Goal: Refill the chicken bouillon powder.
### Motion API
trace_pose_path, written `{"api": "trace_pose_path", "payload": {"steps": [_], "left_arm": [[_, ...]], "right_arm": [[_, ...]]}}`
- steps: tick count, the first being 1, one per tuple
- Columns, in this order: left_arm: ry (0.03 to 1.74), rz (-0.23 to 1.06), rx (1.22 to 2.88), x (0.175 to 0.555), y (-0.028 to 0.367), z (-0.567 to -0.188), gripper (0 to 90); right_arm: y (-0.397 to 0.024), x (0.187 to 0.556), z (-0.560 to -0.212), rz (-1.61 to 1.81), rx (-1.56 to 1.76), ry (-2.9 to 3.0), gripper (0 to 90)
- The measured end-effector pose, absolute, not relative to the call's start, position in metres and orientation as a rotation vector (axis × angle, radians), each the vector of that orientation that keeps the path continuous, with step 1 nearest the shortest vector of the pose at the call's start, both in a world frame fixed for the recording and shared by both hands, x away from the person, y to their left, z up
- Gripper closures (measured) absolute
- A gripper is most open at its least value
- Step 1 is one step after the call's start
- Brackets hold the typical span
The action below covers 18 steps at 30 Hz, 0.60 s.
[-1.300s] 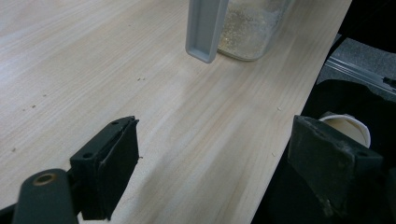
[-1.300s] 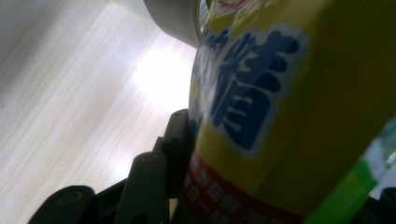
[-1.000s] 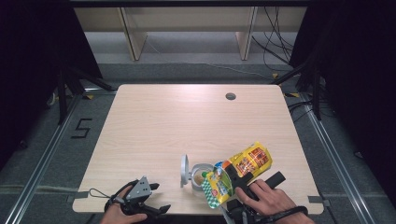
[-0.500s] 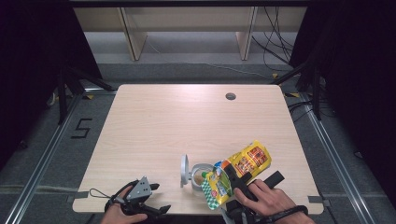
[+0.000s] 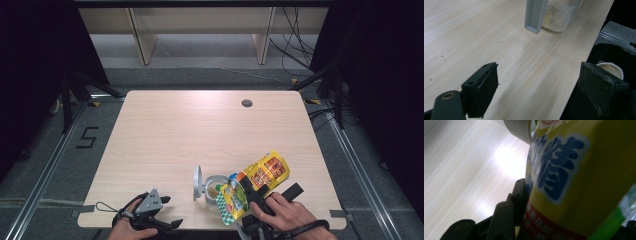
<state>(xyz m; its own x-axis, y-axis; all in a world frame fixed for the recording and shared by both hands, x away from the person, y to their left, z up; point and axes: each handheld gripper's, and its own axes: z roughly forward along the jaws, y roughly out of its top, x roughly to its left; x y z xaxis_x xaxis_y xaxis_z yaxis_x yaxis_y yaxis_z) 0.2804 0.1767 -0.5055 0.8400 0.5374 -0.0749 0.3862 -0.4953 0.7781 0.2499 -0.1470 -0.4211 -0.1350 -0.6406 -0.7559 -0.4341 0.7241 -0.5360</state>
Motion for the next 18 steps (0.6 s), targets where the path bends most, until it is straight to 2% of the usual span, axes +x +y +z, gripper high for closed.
{"api": "trace_pose_path", "payload": {"steps": [18], "left_arm": [[0.714,0.209,2.119,0.2786,0.1753,-0.5059,15.7]], "right_arm": [[-0.1464,0.2491,-0.4215,-0.249,-0.870,1.748,64.7]]}}
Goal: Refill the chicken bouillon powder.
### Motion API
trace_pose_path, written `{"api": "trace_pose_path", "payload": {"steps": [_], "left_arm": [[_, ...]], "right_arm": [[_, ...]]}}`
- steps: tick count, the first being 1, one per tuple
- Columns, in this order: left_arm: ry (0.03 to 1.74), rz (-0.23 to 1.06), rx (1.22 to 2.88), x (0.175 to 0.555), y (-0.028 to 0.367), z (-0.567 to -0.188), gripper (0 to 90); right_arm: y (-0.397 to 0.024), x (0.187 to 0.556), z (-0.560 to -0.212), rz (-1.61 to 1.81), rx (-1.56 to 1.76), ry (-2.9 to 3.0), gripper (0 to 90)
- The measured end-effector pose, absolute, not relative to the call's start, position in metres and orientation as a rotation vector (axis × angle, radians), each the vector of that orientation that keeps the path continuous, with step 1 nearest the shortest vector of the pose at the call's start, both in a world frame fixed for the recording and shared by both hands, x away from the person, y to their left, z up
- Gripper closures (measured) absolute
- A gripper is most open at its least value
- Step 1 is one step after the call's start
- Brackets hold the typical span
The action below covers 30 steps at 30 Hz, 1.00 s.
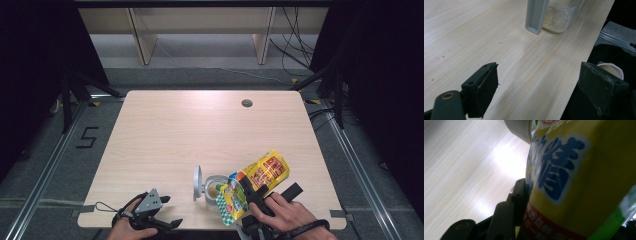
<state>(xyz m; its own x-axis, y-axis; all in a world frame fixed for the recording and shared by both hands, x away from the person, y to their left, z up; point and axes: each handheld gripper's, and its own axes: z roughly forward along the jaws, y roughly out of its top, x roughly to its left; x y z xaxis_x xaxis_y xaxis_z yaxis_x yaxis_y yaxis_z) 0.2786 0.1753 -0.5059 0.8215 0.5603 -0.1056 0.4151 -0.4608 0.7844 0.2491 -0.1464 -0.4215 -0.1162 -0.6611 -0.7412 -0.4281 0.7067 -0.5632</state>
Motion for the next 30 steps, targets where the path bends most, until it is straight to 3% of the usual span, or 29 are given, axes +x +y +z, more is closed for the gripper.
{"api": "trace_pose_path", "payload": {"steps": [30], "left_arm": [[0.712,0.223,2.135,0.2793,0.1765,-0.5056,15.7]], "right_arm": [[-0.1424,0.2478,-0.4187,-0.304,-0.918,1.728,66.0]]}}
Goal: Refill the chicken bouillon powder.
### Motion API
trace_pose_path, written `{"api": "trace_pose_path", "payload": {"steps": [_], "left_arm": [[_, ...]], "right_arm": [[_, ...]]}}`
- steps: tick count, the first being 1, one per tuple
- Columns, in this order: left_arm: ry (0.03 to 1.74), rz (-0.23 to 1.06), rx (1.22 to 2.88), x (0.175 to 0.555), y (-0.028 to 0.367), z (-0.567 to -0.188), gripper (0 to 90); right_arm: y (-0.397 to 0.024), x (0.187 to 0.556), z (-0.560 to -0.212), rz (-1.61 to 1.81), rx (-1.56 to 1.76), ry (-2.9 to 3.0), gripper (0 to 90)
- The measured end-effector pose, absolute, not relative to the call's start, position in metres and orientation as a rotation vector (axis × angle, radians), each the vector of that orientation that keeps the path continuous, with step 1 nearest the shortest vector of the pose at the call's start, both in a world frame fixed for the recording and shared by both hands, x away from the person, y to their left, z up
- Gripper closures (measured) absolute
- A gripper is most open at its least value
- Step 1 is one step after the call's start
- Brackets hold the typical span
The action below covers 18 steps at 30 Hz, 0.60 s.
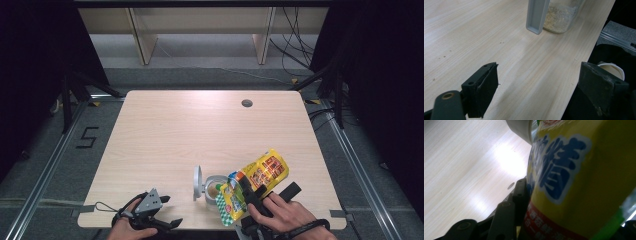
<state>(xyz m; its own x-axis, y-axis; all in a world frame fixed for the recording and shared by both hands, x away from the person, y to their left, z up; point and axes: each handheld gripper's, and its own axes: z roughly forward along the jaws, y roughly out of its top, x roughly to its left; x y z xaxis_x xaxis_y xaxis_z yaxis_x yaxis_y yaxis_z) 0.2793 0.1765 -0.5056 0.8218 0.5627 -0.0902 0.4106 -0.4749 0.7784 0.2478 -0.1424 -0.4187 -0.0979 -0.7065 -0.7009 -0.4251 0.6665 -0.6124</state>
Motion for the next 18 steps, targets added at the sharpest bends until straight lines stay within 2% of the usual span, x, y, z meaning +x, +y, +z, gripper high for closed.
{"api": "trace_pose_path", "payload": {"steps": [18], "left_arm": [[0.689,0.221,2.128,0.2800,0.1761,-0.5056,15.7]], "right_arm": [[-0.1406,0.2472,-0.4168,-0.332,-0.933,1.726,66.1]]}}
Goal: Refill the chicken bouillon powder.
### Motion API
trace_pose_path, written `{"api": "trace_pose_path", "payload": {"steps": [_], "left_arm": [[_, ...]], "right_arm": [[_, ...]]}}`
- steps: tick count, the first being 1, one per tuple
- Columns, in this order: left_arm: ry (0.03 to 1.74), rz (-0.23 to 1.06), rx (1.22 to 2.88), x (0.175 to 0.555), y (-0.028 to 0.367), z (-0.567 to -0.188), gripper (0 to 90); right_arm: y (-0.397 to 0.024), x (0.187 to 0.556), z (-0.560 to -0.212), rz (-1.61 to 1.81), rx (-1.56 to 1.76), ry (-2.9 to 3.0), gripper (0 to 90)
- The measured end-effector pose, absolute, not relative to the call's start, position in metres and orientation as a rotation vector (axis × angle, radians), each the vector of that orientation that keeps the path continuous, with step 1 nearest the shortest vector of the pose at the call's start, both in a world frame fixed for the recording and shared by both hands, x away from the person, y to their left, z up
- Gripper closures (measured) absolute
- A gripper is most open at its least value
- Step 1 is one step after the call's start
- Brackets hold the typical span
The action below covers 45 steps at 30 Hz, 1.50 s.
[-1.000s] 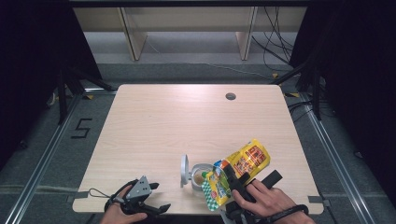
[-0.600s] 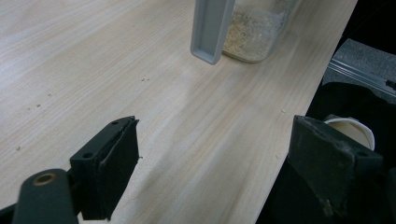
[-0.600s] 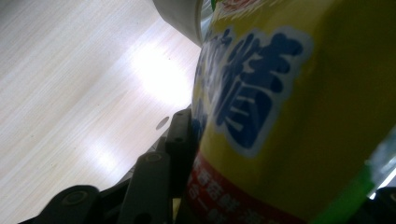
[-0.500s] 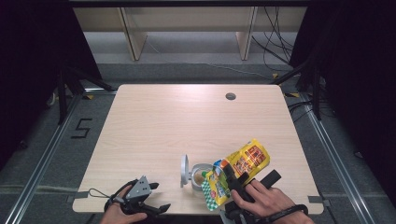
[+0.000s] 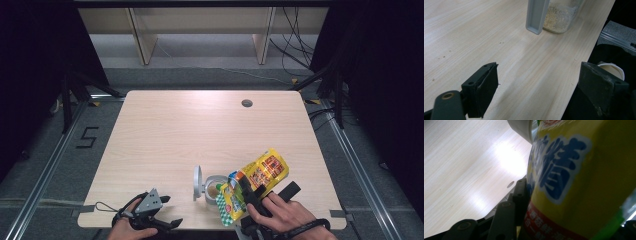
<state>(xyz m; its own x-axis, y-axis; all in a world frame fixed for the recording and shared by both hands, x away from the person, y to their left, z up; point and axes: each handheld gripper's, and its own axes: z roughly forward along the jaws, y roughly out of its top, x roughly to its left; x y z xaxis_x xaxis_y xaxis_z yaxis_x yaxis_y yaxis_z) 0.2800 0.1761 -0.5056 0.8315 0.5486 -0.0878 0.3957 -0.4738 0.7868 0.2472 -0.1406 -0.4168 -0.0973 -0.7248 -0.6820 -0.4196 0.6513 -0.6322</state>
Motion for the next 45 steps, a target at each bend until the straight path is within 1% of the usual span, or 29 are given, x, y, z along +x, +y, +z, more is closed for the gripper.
{"api": "trace_pose_path", "payload": {"steps": [3,19,21,26,32,34,43,45], "left_arm": [[0.719,0.211,2.115,0.2786,0.1753,-0.5059,15.7],[0.711,0.201,2.123,0.2795,0.1755,-0.5058,15.7],[0.681,0.226,2.132,0.2804,0.1763,-0.5054,15.7],[0.712,0.201,2.124,0.2795,0.1756,-0.5059,15.7],[0.706,0.215,2.144,0.2805,0.1763,-0.5057,15.7],[0.712,0.206,2.121,0.2793,0.1754,-0.5060,15.7],[0.716,0.214,2.119,0.2788,0.1754,-0.5059,15.7],[0.705,0.216,2.148,0.2806,0.1765,-0.5056,15.7]], "right_arm": [[-0.1406,0.2476,-0.4171,-0.330,-0.931,1.728,66.2],[-0.1381,0.2487,-0.4161,-0.342,-0.948,1.725,66.4],[-0.1386,0.2487,-0.4158,-0.344,-0.951,1.721,66.5],[-0.1392,0.2484,-0.4154,-0.347,-0.957,1.720,66.5],[-0.1405,0.2481,-0.4151,-0.348,-0.954,1.723,66.5],[-0.1404,0.2482,-0.4149,-0.349,-0.954,1.727,66.6],[-0.1403,0.2477,-0.4136,-0.344,-0.960,1.722,66.6],[-0.1401,0.2473,-0.4133,-0.347,-0.969,1.715,66.6]]}}
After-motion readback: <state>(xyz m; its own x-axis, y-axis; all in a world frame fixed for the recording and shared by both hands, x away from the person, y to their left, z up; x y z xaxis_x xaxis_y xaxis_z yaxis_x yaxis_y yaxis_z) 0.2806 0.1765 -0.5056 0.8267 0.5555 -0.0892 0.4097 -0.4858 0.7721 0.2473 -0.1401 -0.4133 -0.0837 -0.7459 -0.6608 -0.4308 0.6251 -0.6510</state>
